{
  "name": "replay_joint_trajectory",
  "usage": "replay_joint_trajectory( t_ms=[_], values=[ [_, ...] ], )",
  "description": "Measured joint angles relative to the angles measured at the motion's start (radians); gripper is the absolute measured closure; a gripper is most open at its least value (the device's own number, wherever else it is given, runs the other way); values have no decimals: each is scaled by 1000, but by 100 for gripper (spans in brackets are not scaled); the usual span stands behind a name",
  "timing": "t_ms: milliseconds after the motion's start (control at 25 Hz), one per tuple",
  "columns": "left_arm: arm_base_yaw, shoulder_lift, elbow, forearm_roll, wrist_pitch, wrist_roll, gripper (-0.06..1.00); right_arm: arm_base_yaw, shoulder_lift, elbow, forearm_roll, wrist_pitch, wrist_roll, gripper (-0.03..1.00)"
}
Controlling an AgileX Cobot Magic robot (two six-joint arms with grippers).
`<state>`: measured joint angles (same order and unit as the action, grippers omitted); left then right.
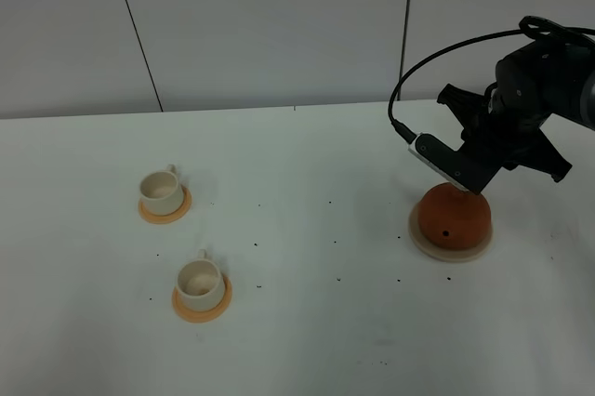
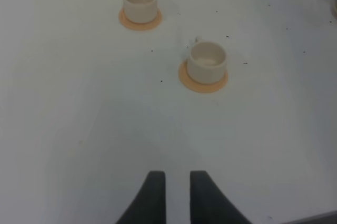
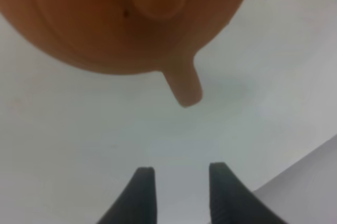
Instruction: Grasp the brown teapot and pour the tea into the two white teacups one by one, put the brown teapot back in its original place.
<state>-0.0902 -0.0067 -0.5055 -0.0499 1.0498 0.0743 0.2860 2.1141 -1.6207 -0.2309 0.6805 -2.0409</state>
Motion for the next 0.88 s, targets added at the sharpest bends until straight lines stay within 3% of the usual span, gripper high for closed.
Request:
replay_joint_trajectory(
  t_ms=[880],
  values=[
    [0, 0, 0, 0, 0, 0, 75, 19, 23, 0, -1, -20, -1, 68]
  ],
)
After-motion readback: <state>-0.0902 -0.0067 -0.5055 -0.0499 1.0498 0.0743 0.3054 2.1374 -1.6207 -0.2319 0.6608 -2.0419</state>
